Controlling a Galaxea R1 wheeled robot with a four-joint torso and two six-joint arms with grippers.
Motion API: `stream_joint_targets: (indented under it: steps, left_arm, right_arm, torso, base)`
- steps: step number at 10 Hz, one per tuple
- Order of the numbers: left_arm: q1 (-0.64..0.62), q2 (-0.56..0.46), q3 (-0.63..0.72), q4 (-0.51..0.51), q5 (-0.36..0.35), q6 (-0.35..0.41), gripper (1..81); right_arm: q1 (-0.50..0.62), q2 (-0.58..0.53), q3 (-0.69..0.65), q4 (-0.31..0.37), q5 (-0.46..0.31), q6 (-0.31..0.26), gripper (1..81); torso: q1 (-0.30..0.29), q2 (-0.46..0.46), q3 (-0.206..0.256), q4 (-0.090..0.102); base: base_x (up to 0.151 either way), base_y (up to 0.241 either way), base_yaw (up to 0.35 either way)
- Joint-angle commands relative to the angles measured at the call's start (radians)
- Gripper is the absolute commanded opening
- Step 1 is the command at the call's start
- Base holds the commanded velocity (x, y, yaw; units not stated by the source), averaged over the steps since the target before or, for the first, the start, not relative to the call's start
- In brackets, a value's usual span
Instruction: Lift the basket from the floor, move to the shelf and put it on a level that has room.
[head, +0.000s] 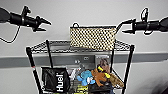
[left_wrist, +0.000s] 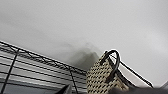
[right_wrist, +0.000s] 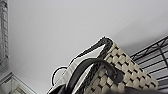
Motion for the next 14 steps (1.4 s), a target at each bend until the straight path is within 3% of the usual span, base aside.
stream_joint_targets:
  steps: [1, 5, 8, 10, 14]
  left_arm:
    - [-0.172, -0.03, 0.061, 0.0, 0.002, -0.002, 81.1]
    - [-0.172, -0.132, 0.147, 0.02, 0.01, -0.001, 81.1]
    - [-0.168, -0.271, 0.234, 0.055, 0.059, 0.007, 81.1]
    - [-0.165, -0.345, 0.268, 0.081, 0.109, 0.007, 81.1]
    - [-0.044, -0.492, 0.294, 0.14, 0.112, 0.031, 81.1]
  right_arm:
    - [0.175, -0.044, 0.056, 0.013, -0.016, 0.0, 81.1]
    - [0.183, -0.136, 0.095, 0.001, -0.033, -0.002, 81.1]
    - [0.174, -0.282, 0.144, -0.036, -0.079, 0.0, 81.1]
    - [0.14, -0.376, 0.161, -0.06, -0.135, 0.0, 81.1]
    - [0.027, -0.472, 0.159, -0.14, -0.204, 0.003, 81.1]
  torso:
    - [0.0, 0.0, 0.0, 0.0]
    - [0.0, 0.0, 0.0, 0.0]
    - [0.0, 0.0, 0.0, 0.0]
    - [0.0, 0.0, 0.0, 0.0]
    - [-0.001, -0.001, 0.001, 0.0]
  base:
    - [0.0, 0.0, 0.0]
    - [0.0, 0.0, 0.0]
    - [0.0, 0.0, 0.0]
    - [0.0, 0.0, 0.0]
    - [0.0, 0.0, 0.0]
